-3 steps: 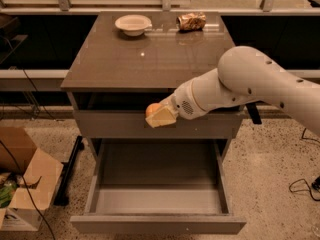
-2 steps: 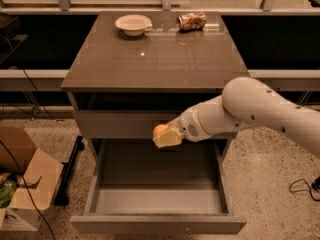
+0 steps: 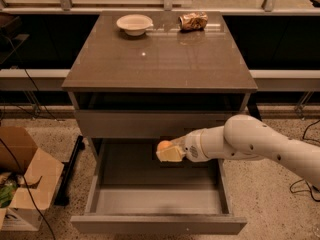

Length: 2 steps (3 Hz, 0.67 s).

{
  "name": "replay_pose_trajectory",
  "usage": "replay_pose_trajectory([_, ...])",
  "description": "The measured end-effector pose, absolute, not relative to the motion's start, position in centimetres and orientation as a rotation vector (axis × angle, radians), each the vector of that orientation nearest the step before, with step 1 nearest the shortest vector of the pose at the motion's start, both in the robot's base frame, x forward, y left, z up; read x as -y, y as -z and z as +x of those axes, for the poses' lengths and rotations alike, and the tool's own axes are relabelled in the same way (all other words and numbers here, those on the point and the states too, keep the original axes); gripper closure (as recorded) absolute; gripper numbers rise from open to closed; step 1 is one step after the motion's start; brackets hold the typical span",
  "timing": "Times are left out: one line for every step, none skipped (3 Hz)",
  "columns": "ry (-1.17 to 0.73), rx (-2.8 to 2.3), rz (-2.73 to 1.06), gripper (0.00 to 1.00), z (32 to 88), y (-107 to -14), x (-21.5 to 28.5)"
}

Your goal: Place orange into middle drawer

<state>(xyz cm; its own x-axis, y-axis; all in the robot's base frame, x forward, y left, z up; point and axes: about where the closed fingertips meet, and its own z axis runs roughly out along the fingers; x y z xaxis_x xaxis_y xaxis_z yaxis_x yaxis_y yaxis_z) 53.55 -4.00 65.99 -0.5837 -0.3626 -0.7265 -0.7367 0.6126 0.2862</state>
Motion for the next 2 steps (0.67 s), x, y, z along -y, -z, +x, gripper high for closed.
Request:
replay_pose_trajectory([-0.769, -2.270, -0.843, 1.00, 53.0, -63.5, 4.4])
replay_pose_trajectory([-0.779, -2.316, -0.744, 1.00, 52.7, -59.4, 5.6])
